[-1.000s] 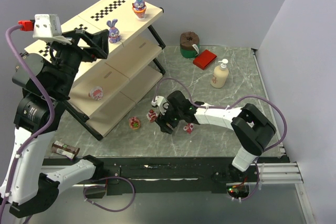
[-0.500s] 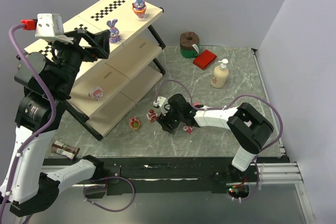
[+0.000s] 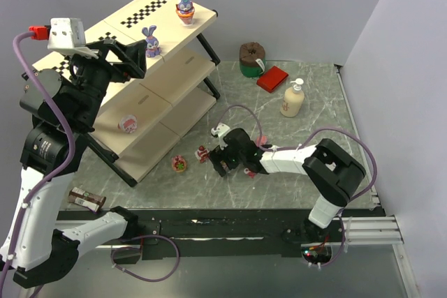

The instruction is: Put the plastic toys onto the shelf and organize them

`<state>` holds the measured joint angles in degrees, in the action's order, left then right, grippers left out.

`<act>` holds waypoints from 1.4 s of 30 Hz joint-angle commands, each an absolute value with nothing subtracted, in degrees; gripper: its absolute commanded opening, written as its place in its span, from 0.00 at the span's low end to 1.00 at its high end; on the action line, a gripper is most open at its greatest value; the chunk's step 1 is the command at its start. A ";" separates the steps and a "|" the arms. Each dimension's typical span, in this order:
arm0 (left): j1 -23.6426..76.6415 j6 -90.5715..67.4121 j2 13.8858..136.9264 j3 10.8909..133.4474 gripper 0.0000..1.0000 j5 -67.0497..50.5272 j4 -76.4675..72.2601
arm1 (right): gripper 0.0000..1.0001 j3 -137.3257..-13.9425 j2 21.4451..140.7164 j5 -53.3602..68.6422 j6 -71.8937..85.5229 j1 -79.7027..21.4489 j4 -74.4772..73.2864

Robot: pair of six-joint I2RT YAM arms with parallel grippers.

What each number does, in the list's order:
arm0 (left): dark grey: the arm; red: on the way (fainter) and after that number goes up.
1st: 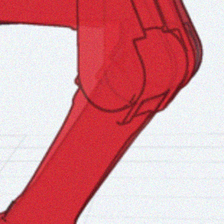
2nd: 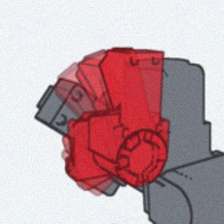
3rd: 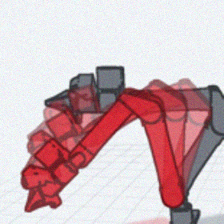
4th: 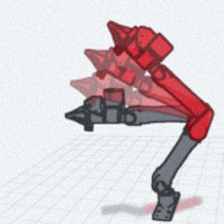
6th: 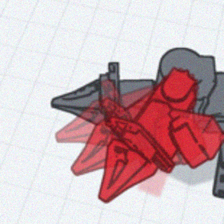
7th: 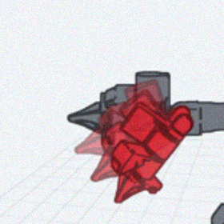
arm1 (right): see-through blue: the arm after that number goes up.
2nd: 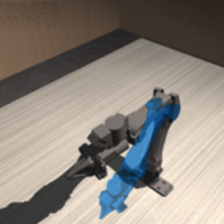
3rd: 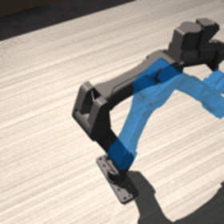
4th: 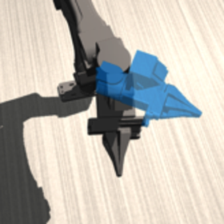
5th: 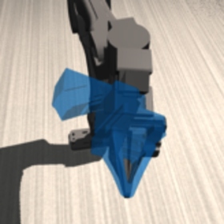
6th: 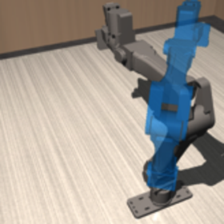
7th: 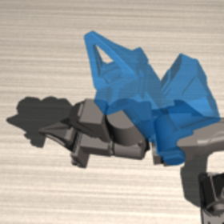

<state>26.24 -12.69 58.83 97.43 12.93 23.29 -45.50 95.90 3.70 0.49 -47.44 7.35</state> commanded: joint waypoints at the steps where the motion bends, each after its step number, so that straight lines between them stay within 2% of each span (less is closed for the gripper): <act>1: 26.46 -11.95 59.15 98.70 0.97 12.74 22.24 | 1.00 -43.42 93.34 -3.95 10.35 -49.83 10.19; 9: 26.46 -12.13 59.24 98.61 0.96 12.48 22.32 | 1.00 -45.17 96.41 -19.58 19.86 -58.44 6.16; 16: 26.46 -12.39 59.50 97.91 0.97 11.78 21.89 | 1.00 -49.04 98.00 -26.18 28.80 -59.24 -4.29; 23: 27.24 -12.04 59.50 97.38 0.96 11.78 21.97 | 1.00 -50.18 98.79 -25.14 34.10 -59.41 -5.10; 31: 28.30 -11.78 59.59 97.38 0.96 12.39 22.15 | 0.93 -55.10 102.39 -24.87 39.01 -59.59 -9.04; 37: 28.39 -12.04 59.33 97.47 0.97 12.48 22.24 | 0.81 -56.69 103.71 -25.66 41.13 -59.59 -11.33; 40: 28.39 -11.95 59.06 97.47 0.96 12.66 22.32 | 0.65 -57.30 103.89 -26.80 41.05 -59.59 -12.30; 41: 28.39 -11.95 58.89 97.47 0.96 12.66 22.32 | 0.53 -57.57 103.80 -26.98 40.78 -59.59 -12.48; 42: 28.39 -12.04 58.89 97.47 0.96 12.66 22.32 | 0.47 -57.83 103.71 -27.24 40.00 -59.50 -12.57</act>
<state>28.12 -12.71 59.46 97.41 12.75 23.42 -55.77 101.86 -27.53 38.13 -59.24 -9.72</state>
